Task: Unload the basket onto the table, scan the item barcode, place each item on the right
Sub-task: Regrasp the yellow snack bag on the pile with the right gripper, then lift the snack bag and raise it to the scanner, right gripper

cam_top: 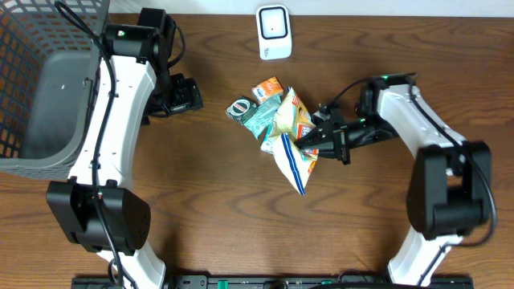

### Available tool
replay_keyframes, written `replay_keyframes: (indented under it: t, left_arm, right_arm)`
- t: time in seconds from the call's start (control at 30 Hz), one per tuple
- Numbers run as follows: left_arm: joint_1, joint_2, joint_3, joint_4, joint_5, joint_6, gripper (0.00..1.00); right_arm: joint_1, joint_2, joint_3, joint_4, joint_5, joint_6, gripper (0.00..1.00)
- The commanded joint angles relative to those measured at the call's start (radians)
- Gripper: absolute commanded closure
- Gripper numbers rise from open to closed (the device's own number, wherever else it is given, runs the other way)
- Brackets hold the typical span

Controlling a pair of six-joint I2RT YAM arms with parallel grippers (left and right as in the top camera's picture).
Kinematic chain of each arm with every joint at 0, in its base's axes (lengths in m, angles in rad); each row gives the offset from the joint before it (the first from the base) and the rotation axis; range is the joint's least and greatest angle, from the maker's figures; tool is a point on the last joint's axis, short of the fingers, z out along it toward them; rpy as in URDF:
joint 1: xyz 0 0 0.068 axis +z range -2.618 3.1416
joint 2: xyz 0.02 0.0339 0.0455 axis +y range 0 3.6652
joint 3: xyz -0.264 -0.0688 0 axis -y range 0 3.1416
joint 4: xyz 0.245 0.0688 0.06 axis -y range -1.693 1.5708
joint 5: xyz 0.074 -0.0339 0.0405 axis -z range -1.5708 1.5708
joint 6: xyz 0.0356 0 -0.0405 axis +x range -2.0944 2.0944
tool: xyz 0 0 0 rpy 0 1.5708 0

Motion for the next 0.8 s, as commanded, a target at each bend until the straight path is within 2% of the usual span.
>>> replay_keyframes:
  t: [0.0, 0.13, 0.33, 0.57, 0.7, 0.77]
  left_arm:
    - [0.0, -0.017, -0.002, -0.002, 0.002, -0.006, 0.02]
    - [0.0, -0.017, -0.002, -0.002, 0.002, -0.006, 0.03]
    - [0.0, -0.017, -0.002, -0.002, 0.002, -0.006, 0.02]
    - [0.0, -0.017, -0.002, -0.002, 0.002, -0.006, 0.03]
    - [0.0, -0.017, -0.002, -0.002, 0.002, -0.006, 0.03]
    - [0.0, -0.017, -0.002, -0.002, 0.002, -0.006, 0.02]
  right_arm:
    - [-0.007, -0.163, 0.013, -0.004, -0.022, -0.14, 0.99]
    - [-0.007, -0.288, 0.013, -0.004, 0.066, -0.163, 0.99]
    - [-0.006, -0.457, 0.014, 0.03, 0.069, -0.206, 0.99]
    - [-0.006, -0.534, 0.014, 0.156, 0.129, -0.232, 0.99]
    - [-0.007, -0.529, 0.013, 0.265, 0.28, -0.134, 0.99]
    - [-0.007, -0.527, 0.013, 0.359, 0.419, -0.016, 0.99]
